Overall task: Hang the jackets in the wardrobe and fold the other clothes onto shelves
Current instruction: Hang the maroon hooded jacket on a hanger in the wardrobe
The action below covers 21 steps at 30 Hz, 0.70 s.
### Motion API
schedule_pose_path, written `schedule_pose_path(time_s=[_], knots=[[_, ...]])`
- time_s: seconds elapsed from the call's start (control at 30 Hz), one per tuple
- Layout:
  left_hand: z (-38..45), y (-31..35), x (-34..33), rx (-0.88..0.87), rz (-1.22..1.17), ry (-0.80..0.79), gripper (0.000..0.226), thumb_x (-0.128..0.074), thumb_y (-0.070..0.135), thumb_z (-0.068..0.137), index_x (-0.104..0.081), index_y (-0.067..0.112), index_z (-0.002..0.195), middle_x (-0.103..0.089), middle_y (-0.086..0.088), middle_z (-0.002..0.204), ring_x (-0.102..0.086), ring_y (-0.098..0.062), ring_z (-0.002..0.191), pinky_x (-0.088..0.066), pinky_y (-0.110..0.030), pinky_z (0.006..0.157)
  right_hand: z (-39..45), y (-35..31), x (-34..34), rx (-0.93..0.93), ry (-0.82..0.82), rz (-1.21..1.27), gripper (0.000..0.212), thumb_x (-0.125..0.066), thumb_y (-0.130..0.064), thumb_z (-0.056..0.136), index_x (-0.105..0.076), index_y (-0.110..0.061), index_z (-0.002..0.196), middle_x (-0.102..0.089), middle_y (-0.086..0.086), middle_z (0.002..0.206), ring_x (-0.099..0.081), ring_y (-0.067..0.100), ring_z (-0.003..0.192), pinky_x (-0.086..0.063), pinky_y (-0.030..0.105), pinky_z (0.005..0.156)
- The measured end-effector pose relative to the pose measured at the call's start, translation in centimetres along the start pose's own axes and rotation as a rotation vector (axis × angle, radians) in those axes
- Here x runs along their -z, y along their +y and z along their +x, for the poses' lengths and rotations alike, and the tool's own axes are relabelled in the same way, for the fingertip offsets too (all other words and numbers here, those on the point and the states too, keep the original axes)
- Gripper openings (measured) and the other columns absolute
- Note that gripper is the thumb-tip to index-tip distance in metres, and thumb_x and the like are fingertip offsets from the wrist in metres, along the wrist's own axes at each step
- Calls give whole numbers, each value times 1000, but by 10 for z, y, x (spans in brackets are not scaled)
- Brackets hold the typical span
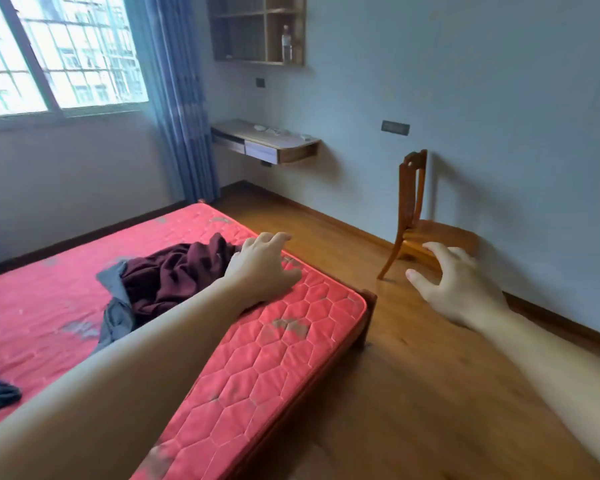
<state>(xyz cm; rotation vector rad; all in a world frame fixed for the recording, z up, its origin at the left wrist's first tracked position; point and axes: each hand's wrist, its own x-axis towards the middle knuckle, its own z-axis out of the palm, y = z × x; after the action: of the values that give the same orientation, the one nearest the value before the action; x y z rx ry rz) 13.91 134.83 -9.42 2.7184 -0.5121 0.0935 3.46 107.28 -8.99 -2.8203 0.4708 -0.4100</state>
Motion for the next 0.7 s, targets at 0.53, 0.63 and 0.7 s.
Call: schedule_pose_path(time_s=[0.53,0.63,0.7], knots=[[-118,-107,-23,683,17,105,71,-62,42,80,-38,26,145,-44,-4,144,-40,-27,131,-37,-44,108,34,-133,-143,576,-400,231,63,-51,-58,87,-39,-28,141,-47,5,141,-46,29,127,-44,48,99],[-117,-127,-23,744,24,116,70,-62,41,82,-37,27,146,-42,-4,145,-39,-27,132,-36,-44,109,43,-160,-164,631,-433,231,65,-51,-58,87,-37,-28,143,-46,5,142,-44,29,128,-43,49,100],[-108,-144,-26,761,21,128,69,-62,42,83,-37,27,146,-43,-3,144,-39,-27,132,-36,-43,109,55,-178,-177,657,-447,228,65,-52,-57,88,-36,-28,144,-45,4,143,-44,29,129,-43,48,101]])
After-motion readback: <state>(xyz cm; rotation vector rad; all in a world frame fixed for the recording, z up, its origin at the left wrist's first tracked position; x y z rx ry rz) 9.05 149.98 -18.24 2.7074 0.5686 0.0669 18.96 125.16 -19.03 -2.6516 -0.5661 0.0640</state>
